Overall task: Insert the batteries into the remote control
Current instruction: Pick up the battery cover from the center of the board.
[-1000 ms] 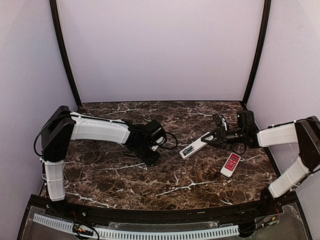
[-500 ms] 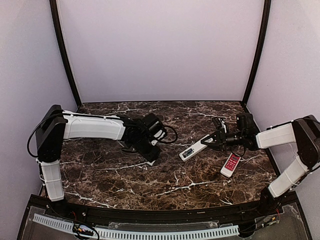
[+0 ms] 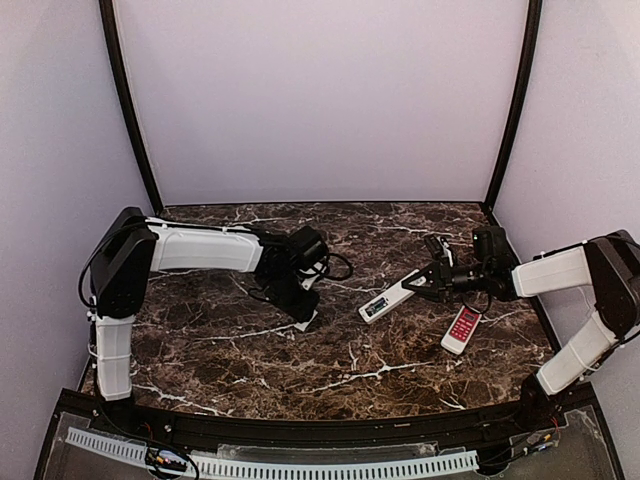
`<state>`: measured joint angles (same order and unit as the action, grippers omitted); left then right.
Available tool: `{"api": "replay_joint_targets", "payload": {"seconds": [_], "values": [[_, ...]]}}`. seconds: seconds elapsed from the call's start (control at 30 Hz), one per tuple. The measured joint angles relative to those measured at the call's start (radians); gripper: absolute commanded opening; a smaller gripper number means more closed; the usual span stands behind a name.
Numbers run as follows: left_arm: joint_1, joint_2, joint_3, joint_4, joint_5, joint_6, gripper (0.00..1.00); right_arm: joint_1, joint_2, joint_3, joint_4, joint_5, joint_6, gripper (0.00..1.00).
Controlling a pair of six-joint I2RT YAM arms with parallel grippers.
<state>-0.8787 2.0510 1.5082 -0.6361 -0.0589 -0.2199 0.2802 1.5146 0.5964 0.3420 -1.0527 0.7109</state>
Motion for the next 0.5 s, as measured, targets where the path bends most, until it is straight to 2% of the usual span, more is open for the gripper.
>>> {"api": "replay_joint_targets", "payload": {"seconds": [0.23, 0.5], "values": [[0.005, 0.052, 0.042, -0.054, 0.026, -0.003, 0.41, 0.000, 0.000, 0.000, -0.004, 0.000, -0.006, 0.00], [0.006, 0.070, 0.066, -0.084, 0.053, -0.006, 0.31, -0.004, 0.000, 0.000, -0.006, 0.001, -0.018, 0.00]]}}
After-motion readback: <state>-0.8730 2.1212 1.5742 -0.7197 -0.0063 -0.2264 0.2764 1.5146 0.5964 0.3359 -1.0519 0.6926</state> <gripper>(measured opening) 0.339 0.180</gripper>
